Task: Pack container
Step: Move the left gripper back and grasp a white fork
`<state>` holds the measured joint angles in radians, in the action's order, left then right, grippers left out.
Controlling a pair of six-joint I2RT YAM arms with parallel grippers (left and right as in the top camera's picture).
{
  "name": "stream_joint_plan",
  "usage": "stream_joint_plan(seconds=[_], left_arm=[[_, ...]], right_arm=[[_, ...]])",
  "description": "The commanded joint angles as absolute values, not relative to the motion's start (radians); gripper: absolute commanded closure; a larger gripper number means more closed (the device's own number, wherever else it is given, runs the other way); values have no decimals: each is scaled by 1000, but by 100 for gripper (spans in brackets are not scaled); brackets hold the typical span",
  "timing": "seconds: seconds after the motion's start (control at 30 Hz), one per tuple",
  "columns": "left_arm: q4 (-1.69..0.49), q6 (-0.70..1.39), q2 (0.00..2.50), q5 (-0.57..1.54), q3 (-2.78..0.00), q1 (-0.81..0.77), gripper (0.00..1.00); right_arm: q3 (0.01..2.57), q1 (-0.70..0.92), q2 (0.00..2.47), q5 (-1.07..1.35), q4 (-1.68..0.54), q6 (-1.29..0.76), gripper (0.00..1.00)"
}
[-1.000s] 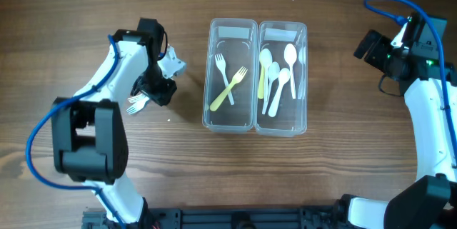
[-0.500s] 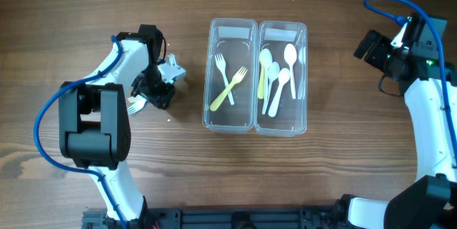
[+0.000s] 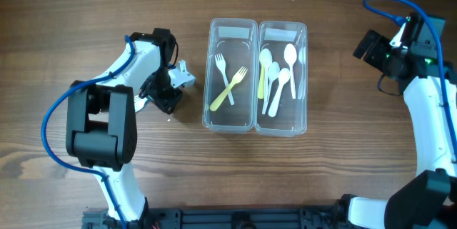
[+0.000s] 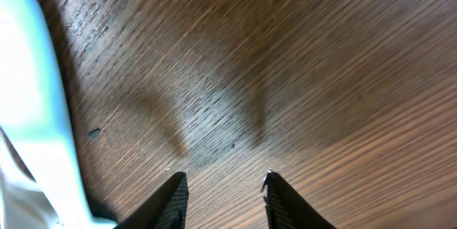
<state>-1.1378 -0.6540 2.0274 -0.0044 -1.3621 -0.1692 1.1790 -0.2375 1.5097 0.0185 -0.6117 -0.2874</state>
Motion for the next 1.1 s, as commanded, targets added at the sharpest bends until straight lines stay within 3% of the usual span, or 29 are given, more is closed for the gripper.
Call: stream_joint_plan(seconds=[0.0,0.17,0.33,0.67,0.9,1.07], left_arm=[[-1137,-673,2027,-25,-1385,-163,64],[-1126,-636,2027,-28,-1434,-150,63],[-1107,-620,2006,-50,-1454,-143,55],[-1054,-625,2009,48,-1453,-10,45],[-1052,-623,2008,60,-1453,-20,56],[-1052,-620,1973,60,-1453,-36,57]], right_arm=[[1184,-237,1530,26,-605,-290,0],[1184,-237,1536,26,-606,-291,0],[1184,-237,1536,26,-606,-290,0],[1184,-237,1536,27,-607,-289,0],[1184,-237,1536,26,-607,-289,0],[1184,-237,1536,26,-607,-289,0]])
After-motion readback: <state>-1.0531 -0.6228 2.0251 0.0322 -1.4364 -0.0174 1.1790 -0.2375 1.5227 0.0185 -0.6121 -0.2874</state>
